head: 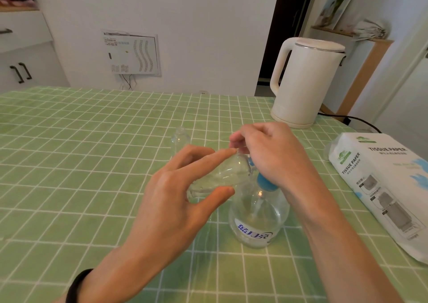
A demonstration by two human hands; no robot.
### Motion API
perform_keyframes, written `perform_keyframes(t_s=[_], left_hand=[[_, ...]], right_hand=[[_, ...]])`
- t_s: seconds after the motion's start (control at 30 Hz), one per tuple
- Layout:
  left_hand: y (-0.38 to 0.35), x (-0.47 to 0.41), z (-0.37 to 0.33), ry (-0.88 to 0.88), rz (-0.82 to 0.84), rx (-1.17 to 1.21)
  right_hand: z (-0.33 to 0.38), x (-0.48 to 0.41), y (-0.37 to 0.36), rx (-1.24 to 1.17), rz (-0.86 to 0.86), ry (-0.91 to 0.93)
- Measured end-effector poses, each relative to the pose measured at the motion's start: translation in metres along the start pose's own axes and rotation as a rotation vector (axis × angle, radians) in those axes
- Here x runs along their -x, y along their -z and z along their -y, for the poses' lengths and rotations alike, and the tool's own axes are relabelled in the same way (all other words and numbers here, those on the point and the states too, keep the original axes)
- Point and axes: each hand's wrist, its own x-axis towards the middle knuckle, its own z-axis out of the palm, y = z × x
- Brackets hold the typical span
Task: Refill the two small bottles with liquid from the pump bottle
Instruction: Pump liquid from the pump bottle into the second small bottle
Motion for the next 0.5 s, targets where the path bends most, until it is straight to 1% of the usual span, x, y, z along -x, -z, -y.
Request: perform_keyframes(t_s=[0.13, 0.27, 0.37, 0.5], left_hand=[[-0.0026, 0.0001, 0.0041, 0.007, 0.013, 0.001], [-0.0020, 0.0020, 0.0020, -0.008, 0.011, 0.003], [-0.0001, 0.0010, 0.0009, -0.009, 0.008, -0.010], [0.0014, 0.0008, -0.0015, -0.005, 0.004, 0.000]], right_hand=[[-0.0035, -0.0014, -0.0008, -0.014, 0.023, -0.038], [-0.0018, 0.0043, 0.0007, 0.015, 0.027, -0.038], [0.0010, 0.0048, 0.0005, 0.027, -0.007, -0.004], [0.0007, 0.0040, -0.0013, 0.079, -0.064, 0.086]])
